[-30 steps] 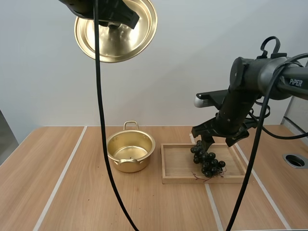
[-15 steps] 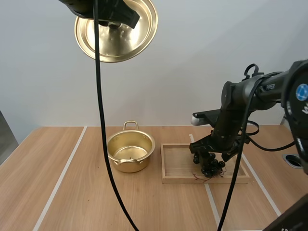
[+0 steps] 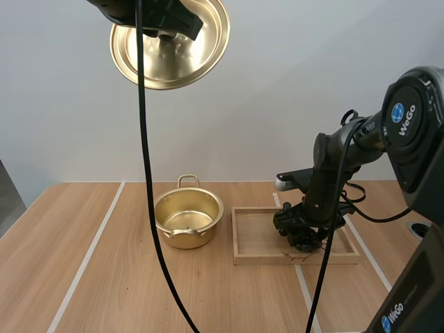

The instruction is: Open the pot, put the grape inside, and close it

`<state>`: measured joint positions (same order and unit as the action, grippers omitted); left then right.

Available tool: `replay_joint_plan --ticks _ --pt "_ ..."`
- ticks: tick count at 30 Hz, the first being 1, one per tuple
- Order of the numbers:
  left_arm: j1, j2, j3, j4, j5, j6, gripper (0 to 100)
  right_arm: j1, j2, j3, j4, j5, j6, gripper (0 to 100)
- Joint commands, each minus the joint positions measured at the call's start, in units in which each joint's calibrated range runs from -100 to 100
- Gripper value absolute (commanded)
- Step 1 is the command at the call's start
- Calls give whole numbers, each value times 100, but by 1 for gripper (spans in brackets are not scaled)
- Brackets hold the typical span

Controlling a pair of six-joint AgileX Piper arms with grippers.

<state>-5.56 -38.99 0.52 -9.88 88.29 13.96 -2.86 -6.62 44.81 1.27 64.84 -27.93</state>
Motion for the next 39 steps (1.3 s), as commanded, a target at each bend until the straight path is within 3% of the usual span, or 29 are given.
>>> replay_joint_plan --ticks 1,5,13,23,33,39 --pt "-14 -41 -54 -221 -264 31 0 9 99 30 55 -165 -42 100" --pt "-14 -41 -54 -277 -358 31 0 9 125 30 55 -204 -42 100" --pt "-14 -41 -54 -315 -358 69 0 9 128 30 406 -326 -130 0" --pt "-14 -41 -54 -315 -358 69 0 9 45 30 435 -326 -157 0" --pt "-14 -174 -54 -315 -525 69 0 9 -929 -270 445 -38 -157 0" --pt "-14 -350 -54 -315 -615 69 0 9 -1422 -712 759 575 -261 0"
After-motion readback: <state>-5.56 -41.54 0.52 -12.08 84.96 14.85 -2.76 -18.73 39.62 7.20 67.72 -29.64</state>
